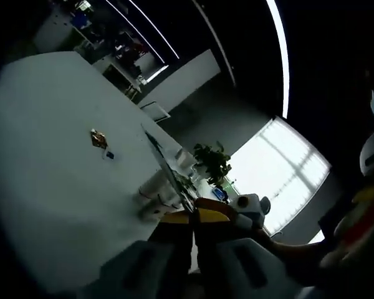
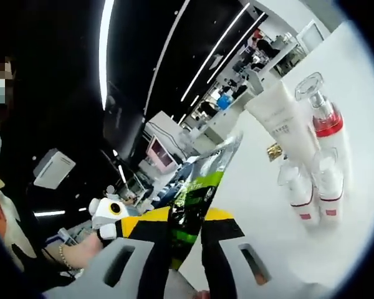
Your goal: Arrange the skincare products in the storage area until every visible bottle or jar stands upright without overlapping.
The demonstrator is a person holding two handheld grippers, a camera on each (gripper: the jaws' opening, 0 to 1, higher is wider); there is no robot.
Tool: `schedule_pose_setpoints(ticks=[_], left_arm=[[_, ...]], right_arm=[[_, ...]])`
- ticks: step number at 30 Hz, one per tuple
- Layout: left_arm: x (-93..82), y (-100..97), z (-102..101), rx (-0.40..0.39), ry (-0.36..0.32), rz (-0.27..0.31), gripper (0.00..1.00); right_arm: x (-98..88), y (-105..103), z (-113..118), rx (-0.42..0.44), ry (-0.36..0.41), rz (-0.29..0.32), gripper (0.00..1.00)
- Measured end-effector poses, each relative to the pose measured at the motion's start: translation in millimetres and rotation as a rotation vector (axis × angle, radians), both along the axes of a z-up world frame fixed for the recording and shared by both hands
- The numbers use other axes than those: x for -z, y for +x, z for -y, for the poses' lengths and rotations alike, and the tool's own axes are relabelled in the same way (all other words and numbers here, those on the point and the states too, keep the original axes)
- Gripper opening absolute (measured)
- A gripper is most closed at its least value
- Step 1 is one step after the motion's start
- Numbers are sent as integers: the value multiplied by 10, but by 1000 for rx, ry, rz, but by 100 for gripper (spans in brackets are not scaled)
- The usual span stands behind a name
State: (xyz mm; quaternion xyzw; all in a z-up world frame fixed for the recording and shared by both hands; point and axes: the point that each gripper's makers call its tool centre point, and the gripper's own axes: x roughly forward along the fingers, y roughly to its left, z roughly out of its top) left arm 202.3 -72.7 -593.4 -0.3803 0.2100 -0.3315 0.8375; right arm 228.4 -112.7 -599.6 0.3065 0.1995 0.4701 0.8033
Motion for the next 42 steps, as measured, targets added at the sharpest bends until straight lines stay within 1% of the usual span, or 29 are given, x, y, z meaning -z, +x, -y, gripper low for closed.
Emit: schedule_pose_setpoints(ticks=[2,5,8,11,14,19,30,38,42], left_arm=[[10,40,-34,-4,-1,-5,0],[29,101,-56,-5,7,-5,0],[29,154,-64,-10,-5,-7,0],[56,216,-61,-15,-6,-10,0],[91,257,-51,-13,-8,-15,0],[132,324,-38,-13,-12,-22,0],[245,440,5,6,-5,-41,0],[394,495,71,37,24,-57,0],[496,522,129,61,63,-60,0]], right_arm=[[1,-12,-13,-18,-3,-1,30],[2,-37,-31,-42,-13,7,44],[-9,-64,-46,-69,-19,25,55],[-1,-91,-63,-85,-42,37,63],[26,-113,-69,-99,-63,40,68],[66,-133,-57,-100,-83,36,72],[149,-184,-33,-113,-129,40,86],[216,-238,43,-112,-172,37,93],[238,-261,138,-96,-193,41,94]])
